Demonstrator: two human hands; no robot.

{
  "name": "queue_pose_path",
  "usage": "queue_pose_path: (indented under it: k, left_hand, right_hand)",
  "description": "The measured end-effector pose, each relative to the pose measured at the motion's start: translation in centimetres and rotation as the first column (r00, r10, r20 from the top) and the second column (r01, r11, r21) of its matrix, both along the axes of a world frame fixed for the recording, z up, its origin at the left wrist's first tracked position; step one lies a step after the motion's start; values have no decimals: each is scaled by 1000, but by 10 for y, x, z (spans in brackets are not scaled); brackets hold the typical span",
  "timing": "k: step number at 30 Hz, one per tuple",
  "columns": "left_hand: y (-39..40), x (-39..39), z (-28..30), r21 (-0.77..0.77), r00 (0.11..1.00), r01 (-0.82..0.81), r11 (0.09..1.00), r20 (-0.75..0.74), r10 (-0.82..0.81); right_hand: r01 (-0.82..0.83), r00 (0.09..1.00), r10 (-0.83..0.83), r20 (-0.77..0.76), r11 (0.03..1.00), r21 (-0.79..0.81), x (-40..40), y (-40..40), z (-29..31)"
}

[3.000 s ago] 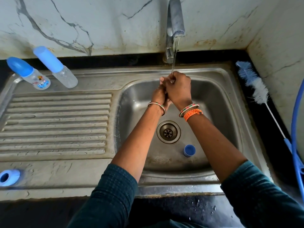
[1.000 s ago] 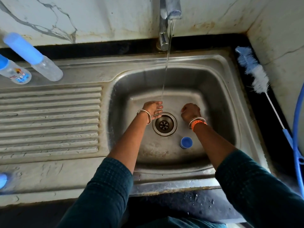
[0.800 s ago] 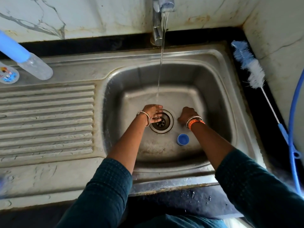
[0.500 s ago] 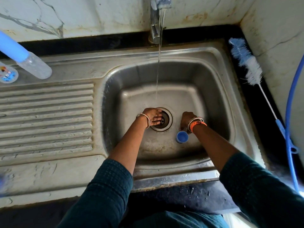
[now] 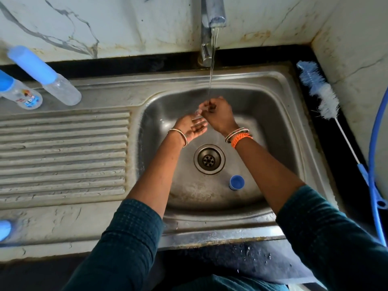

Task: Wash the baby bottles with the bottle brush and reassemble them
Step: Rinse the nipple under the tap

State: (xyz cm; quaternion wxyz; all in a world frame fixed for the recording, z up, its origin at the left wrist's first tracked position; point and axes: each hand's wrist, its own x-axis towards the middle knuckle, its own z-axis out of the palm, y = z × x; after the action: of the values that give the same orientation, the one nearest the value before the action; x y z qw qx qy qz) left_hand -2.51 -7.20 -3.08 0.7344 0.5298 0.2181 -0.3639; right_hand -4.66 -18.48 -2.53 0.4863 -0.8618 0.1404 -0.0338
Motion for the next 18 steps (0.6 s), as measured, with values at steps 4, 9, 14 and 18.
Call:
queue_pose_path:
  k: [4,9,14,18]
  left_hand:
    - [2,8,10,38,990,50,998,133,-55]
    - [6,8,6,-37,986,-15,999,167,21]
    - [10,9,2,96,987,-71,993,148,57]
    - [18,10,0,139,990,-86,987,123,69]
  right_hand:
    - [-76,997,77,-9,938,-339,-3,3,-6]
    - [45,969,45,244,935,-352,-4,6,13]
    - [25,999,-19,46,991,-130,-12,13,-7]
    - [122,982,-97,163,982,-147,-6,15,-4]
